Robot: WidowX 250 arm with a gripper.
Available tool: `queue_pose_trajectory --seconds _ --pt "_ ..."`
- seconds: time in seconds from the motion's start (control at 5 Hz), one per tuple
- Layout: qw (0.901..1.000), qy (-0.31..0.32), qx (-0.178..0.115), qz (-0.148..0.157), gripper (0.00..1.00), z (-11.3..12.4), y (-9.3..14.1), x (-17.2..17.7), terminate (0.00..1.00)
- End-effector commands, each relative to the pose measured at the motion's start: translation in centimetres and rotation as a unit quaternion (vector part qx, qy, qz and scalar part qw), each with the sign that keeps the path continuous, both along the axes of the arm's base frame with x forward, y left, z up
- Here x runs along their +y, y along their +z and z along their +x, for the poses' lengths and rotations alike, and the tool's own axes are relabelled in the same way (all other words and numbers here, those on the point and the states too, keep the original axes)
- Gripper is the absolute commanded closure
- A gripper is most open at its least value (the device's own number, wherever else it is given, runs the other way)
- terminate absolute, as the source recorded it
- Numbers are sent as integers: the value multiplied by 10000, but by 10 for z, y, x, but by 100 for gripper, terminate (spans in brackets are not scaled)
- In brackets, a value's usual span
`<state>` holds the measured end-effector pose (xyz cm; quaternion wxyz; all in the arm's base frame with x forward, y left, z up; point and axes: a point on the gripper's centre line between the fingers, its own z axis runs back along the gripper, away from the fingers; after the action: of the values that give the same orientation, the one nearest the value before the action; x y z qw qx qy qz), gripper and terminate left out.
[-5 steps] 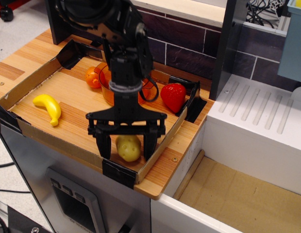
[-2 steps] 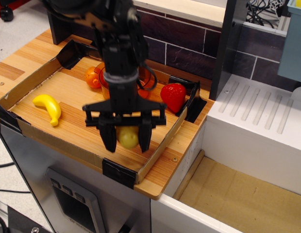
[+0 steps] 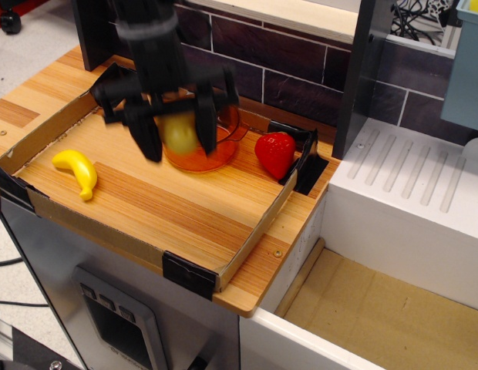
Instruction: Put potato in pot
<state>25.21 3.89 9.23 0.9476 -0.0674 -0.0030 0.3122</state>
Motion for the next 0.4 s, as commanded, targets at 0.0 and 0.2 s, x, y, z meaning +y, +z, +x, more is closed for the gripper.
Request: queue_pose_trajectory --seconds 0.0,0.2 --pt "9973 715 -165 17 100 61 23 40 0" --pt "9957 895 -209 65 100 68 18 46 0"
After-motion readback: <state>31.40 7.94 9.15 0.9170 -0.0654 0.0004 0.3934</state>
